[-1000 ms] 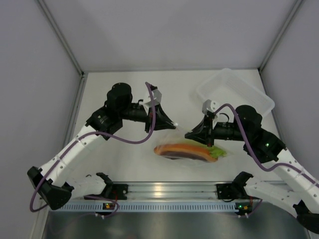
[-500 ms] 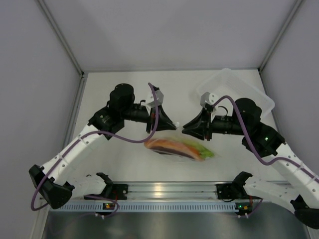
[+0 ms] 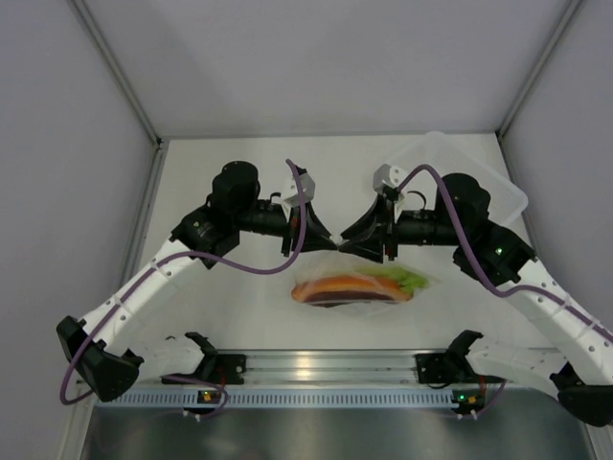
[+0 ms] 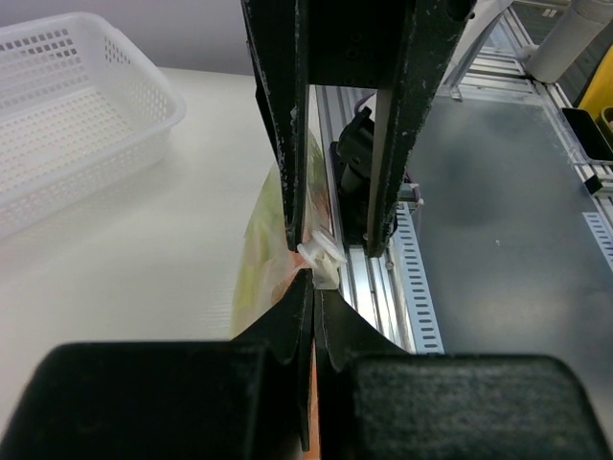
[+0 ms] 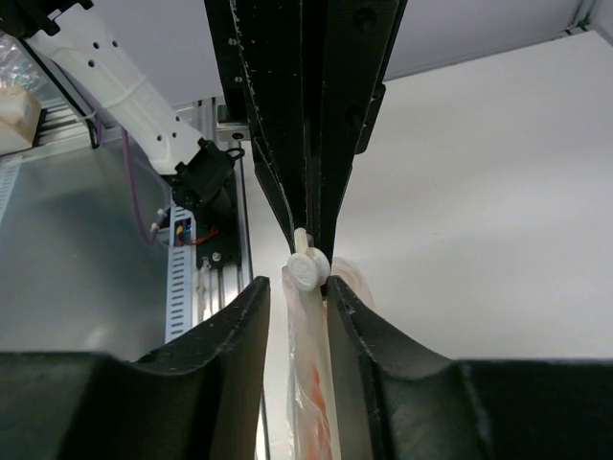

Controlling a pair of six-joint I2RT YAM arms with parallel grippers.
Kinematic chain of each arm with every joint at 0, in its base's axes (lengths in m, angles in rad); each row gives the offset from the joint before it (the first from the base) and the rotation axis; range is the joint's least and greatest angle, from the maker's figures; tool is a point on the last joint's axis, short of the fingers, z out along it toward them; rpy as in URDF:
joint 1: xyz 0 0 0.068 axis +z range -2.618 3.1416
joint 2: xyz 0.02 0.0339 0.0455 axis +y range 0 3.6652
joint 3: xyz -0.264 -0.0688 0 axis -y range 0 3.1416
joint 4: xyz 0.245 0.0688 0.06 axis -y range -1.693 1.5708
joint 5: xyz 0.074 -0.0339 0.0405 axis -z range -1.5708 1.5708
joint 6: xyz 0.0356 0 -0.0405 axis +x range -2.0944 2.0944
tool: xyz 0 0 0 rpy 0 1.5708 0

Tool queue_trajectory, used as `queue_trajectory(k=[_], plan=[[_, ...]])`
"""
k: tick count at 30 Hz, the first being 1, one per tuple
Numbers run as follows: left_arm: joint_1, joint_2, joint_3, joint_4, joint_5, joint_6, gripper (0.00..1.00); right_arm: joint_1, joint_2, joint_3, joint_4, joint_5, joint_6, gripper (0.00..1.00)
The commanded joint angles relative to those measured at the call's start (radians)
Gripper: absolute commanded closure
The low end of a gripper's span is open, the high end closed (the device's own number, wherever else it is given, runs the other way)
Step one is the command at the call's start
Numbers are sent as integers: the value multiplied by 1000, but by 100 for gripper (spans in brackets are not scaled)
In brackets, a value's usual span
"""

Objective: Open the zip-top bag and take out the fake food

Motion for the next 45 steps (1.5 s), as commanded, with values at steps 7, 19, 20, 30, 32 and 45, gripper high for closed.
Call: queue_trajectory(k=[7, 19, 20, 30, 32, 45], plan=[[-2, 0, 3, 73, 19, 16, 100, 20, 27, 36, 170, -137, 60, 61], [-2, -10, 6, 73, 1, 17, 100, 20, 27, 1, 150, -99, 37, 75], [-2, -10, 8, 73, 1, 17, 100, 18, 27, 1, 143, -94, 30, 75], [-4, -9, 9, 73, 8, 6, 100, 18, -7, -39, 136, 35, -2, 57], [-2, -10, 12, 73, 10, 3, 100, 18, -1, -34, 130, 35, -2, 61], [-2, -13, 21, 73, -36, -4, 100, 20, 1, -28, 104, 45, -4, 100]])
